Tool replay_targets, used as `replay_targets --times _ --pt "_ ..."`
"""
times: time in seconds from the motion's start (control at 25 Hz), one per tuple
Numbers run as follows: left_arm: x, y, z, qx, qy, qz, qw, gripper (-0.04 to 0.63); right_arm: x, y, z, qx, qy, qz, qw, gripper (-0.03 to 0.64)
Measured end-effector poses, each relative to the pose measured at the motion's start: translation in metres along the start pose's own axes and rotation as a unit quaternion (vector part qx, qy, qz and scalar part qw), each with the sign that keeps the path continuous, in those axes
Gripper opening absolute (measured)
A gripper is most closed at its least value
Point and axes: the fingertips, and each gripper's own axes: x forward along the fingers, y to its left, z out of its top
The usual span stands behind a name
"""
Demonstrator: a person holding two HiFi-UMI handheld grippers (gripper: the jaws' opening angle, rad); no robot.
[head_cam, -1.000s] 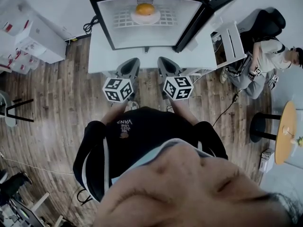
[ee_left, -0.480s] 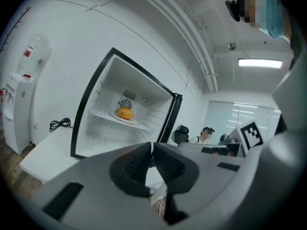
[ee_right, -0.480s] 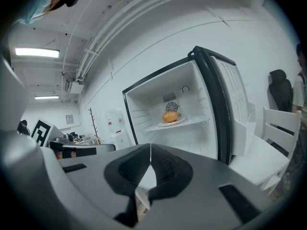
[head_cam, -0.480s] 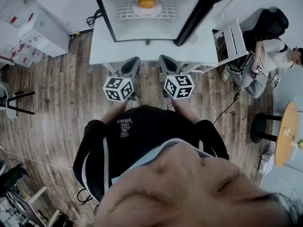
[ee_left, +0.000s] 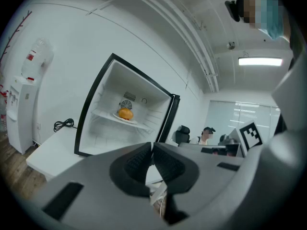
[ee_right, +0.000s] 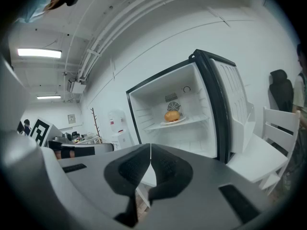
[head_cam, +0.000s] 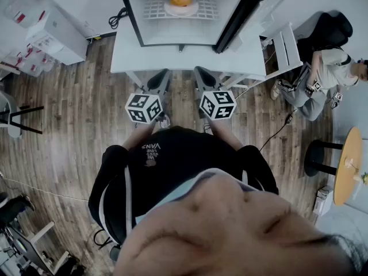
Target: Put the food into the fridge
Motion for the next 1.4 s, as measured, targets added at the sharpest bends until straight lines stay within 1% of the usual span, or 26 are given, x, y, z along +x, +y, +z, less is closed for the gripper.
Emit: replay_targets --times 0.88,1.4 --pt "-0.023 -0.028 -0.021 -0.015 -0.008 0.019 0.9997 0.028 -0.038 0.0 -0.013 -0.005 0.004 0.002 1.0 0.017" --pt "-0.031 -0.038 -0.027 -0.019 -0.011 0.026 0.9994 0.028 -0.05 0.001 -0.013 -0.024 0.004 -0.004 1.0 0.012"
